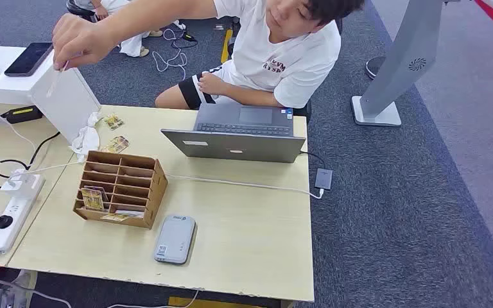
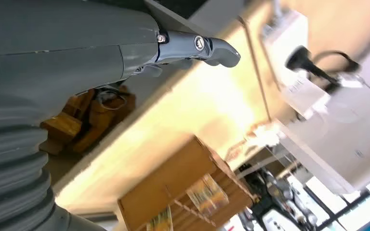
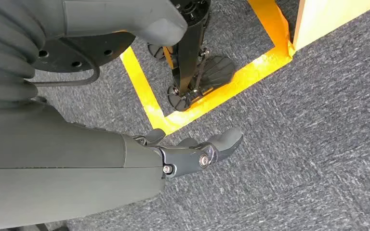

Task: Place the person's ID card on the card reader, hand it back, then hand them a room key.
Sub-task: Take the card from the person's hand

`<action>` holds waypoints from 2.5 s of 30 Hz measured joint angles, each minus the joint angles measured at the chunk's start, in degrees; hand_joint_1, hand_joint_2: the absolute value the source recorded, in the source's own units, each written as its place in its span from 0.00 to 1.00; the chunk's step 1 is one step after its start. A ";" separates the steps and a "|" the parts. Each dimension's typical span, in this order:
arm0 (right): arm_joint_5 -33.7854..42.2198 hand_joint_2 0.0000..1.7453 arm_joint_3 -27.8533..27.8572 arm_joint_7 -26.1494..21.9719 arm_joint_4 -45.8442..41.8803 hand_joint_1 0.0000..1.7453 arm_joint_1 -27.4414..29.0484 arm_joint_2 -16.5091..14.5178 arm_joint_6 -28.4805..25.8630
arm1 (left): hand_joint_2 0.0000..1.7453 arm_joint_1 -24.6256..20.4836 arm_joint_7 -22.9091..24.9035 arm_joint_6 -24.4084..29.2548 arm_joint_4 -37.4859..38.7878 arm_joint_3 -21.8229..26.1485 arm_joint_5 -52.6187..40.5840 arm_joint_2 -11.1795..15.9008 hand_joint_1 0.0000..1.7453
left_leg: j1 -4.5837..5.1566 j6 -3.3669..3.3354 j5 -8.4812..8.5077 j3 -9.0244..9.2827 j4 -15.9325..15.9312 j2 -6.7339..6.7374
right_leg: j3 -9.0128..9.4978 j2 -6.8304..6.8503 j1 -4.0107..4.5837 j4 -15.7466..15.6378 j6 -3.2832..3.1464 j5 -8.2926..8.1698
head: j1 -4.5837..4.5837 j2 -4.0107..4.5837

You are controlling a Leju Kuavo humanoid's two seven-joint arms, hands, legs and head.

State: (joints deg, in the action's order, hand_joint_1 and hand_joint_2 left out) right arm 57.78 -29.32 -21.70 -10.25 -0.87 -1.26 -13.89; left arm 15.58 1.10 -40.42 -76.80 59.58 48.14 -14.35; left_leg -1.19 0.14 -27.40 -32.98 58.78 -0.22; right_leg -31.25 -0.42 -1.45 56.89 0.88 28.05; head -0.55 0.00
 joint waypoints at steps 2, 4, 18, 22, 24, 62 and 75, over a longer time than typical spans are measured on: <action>0.41 1.00 -0.34 -0.03 0.15 0.00 -0.05 -0.07 -0.19 | 1.00 1.00 -0.58 -0.20 -2.13 -0.72 0.59 -0.27 0.00 | -0.01 0.00 0.00 -0.01 0.00 0.00 | 0.00 0.00 0.01 0.00 0.00 0.00 | 0.00 0.01; 2.10 1.00 -1.25 -0.06 0.61 0.00 -0.25 -0.28 -1.00 | 1.00 4.45 -2.82 -1.08 -8.70 -2.81 2.54 -1.20 0.00 | -0.09 0.03 -0.04 0.00 0.02 0.09 | -0.05 -0.10 0.08 -0.01 -0.02 0.00 | -0.03 0.02; 7.83 1.00 -8.70 3.14 2.47 0.00 -1.52 -1.28 -4.86 | 1.00 2.08 -25.44 -7.49 -39.95 -3.33 -19.19 -4.57 0.00 | -0.03 0.03 0.22 -0.06 0.03 -0.32 | 0.00 0.31 0.04 0.05 -0.10 -0.11 | -0.04 0.02; 6.42 1.00 -10.75 4.39 2.61 0.00 -1.74 -1.28 -4.08 | 1.00 -0.89 -36.22 6.08 -43.70 -4.90 -38.97 -3.57 0.00 | -0.04 0.06 0.27 0.01 0.06 -0.31 | -0.23 0.30 0.04 0.01 -0.09 -0.17 | -0.06 0.01; 4.92 1.00 -12.37 5.88 2.61 0.00 -2.14 -1.28 -3.66 | 1.00 -2.32 -38.17 25.41 -44.47 -11.23 -56.22 0.40 0.00 | -0.04 0.09 0.32 0.02 0.07 -0.34 | -0.32 0.33 0.05 0.02 -0.09 -0.19 | -0.07 0.01; -5.41 1.00 -30.46 16.70 2.51 0.00 -4.62 -2.17 -5.41 | 1.00 -37.80 0.60 65.16 -5.86 -68.35 -123.24 31.88 0.17 | -0.07 0.16 0.91 -0.57 0.06 0.06 | -0.74 -0.08 0.08 0.14 -0.22 -0.92 | 0.03 0.02; -5.96 1.00 -31.06 17.10 2.51 0.00 -4.66 -2.18 -5.85 | 1.00 -37.27 0.03 64.28 -4.63 -68.90 -121.44 32.16 1.00 | -0.07 0.16 0.91 -0.59 0.06 0.06 | -0.76 -0.08 0.08 0.15 -0.22 -0.92 | 0.03 0.02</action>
State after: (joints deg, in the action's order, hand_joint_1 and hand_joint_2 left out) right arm 51.82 -60.38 -4.60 -7.74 -5.54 -3.44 -19.74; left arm -21.68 1.14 23.86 -81.43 -9.32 -73.30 17.81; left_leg -1.27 0.30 -26.48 -33.57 58.84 -0.16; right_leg -32.01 -0.51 -1.37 57.04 0.66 27.13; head -0.51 0.02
